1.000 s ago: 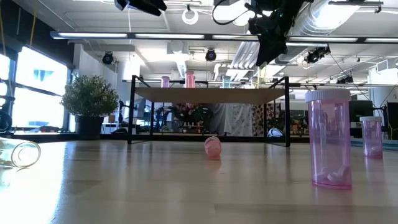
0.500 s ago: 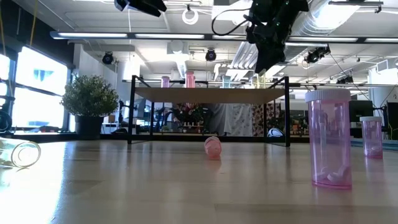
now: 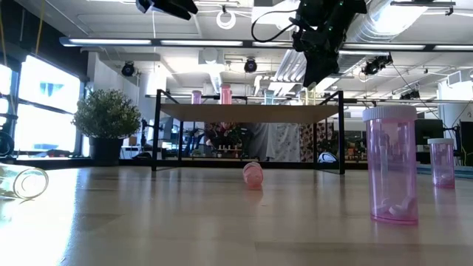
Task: Pick and place medicine bottles onto shelf by color
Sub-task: Put the right yellow bill bottle on the shelf aligned with the other yellow pill bottle
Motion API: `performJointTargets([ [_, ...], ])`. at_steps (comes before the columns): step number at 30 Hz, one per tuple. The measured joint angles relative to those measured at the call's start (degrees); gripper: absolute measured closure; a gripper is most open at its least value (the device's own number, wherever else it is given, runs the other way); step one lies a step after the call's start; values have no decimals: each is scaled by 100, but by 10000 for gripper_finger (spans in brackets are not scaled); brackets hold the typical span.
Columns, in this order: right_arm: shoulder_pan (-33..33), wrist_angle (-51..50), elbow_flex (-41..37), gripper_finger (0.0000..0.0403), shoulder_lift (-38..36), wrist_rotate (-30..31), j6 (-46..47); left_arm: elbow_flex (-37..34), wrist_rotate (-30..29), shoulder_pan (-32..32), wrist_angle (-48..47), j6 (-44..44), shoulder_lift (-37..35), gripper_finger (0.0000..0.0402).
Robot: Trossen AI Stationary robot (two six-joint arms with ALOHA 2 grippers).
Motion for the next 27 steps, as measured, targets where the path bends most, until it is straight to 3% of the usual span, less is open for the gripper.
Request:
performJointTargets([
  [27, -42, 51, 133, 240, -14, 81, 1, 0, 0, 0, 0, 165, 0, 220],
])
